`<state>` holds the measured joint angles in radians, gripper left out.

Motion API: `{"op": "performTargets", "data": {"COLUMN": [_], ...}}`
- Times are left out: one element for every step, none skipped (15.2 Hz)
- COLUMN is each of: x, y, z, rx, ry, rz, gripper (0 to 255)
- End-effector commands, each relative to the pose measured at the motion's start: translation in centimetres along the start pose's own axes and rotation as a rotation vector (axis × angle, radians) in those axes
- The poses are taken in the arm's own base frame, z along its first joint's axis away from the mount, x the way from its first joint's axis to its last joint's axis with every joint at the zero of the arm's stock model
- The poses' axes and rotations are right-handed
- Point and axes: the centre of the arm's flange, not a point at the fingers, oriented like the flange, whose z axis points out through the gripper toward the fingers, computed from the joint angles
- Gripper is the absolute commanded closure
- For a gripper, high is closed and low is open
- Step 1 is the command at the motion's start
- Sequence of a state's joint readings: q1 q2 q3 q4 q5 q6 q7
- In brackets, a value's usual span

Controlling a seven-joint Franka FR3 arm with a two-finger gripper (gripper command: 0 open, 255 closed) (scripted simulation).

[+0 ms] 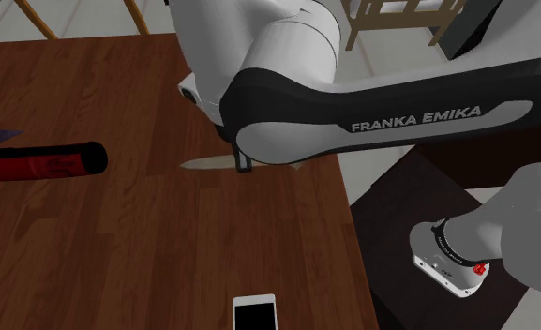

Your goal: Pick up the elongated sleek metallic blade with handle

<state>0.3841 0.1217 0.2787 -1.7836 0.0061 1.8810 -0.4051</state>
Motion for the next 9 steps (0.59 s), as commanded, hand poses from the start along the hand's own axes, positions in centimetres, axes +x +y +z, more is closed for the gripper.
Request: {"op": "performTargets", "data": {"x": [0.0,0.0,0.0,0.0,0.0,0.0,0.0,0.0,0.0], "y": [-0.1,-0.1,-0.1,-0.1,-0.2,-0.2,-0.2,-0.2,-0.2], "z": [-1.2,-1.7,-2.3,-2.8,-3.3,-3.8,-4.4,-4.4,-4.4], "rx": [0.0,0.0,0.0,0.0,0.0,0.0,0.0,0.0,0.0], "ry": [0.0,0.0,0.0,0.0,0.0,0.0,0.0,0.0,0.0], "rz": [0.0,0.0,0.0,0.0,0.0,0.0,0.0,0.0,0.0], "gripper": [255,255,255,255,255,255,255,255,255]}}
